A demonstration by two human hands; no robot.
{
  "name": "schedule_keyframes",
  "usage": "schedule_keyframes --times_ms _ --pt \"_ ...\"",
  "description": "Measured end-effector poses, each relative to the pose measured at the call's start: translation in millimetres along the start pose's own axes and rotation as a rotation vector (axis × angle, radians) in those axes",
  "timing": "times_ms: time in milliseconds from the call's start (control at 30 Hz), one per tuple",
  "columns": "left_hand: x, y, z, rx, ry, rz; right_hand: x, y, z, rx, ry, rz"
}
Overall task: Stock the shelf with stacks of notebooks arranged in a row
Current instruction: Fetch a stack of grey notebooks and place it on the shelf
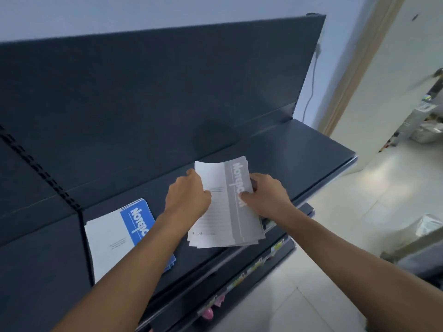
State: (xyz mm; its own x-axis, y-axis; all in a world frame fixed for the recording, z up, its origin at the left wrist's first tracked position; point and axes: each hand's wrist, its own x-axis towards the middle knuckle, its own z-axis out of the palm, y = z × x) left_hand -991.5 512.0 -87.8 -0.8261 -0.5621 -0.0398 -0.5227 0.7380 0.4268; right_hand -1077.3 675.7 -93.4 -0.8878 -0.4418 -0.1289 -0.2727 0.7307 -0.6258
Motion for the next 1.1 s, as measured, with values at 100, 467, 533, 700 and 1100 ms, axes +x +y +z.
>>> schedule_keyframes --times_ms 100,467,533,700,1100 --pt "15 -12 1 -0.026 0.024 -0.044 24 -9 9 -0.061 -0.015 -0.036" --pt "20 -53 18 -0.009 0.096 -0.352 81 -31 65 -0.221 -0.196 -0.188" --pt "17 -51 24 0.016 0.08 -0.406 88 -27 73 -0.253 -0.236 -0.212" --pt "12 -50 37 0.071 0.036 -0.481 98 -17 83 -0.288 -0.318 -0.25" --pt "6 -49 48 0.174 0.112 -0.492 95 -16 80 -0.371 -0.261 -0.329"
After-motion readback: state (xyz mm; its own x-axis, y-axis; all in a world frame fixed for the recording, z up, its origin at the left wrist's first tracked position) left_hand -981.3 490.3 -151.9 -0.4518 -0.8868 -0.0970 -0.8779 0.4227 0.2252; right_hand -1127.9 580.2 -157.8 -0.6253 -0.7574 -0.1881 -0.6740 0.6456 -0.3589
